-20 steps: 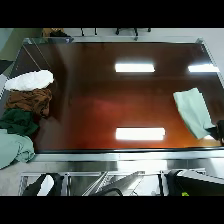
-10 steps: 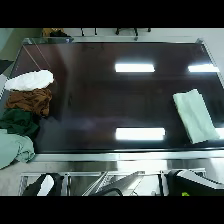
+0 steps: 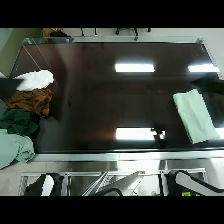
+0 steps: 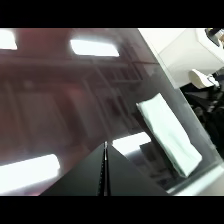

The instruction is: Fold the shirts.

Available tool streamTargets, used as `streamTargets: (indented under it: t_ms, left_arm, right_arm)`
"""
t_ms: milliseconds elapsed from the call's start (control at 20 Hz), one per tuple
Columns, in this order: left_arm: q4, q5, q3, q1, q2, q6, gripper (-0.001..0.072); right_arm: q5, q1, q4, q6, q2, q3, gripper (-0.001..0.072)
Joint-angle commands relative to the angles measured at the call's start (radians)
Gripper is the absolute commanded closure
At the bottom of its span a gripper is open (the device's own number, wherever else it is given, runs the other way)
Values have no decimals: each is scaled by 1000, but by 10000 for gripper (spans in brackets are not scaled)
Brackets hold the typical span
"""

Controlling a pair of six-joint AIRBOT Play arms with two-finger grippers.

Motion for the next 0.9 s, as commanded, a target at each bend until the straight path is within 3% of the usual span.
streamTargets:
  t_ms: [0, 150, 350, 850]
  left_arm:
    - [48, -23, -355, 1, 200, -9, 696]
    - [45, 2, -616, 1, 346, -18, 695]
    - [37, 4, -775, 1, 430, -33, 695]
    - [38, -40, -645, 1, 309, -44, 694]
  right_arm:
    - [-24, 255, -27, -6, 72, -209, 689]
    - [-109, 374, -27, -11, 135, -375, 689]
    - [-105, 397, -26, -10, 137, -391, 689]
    - [-105, 397, -27, -10, 136, -391, 689]
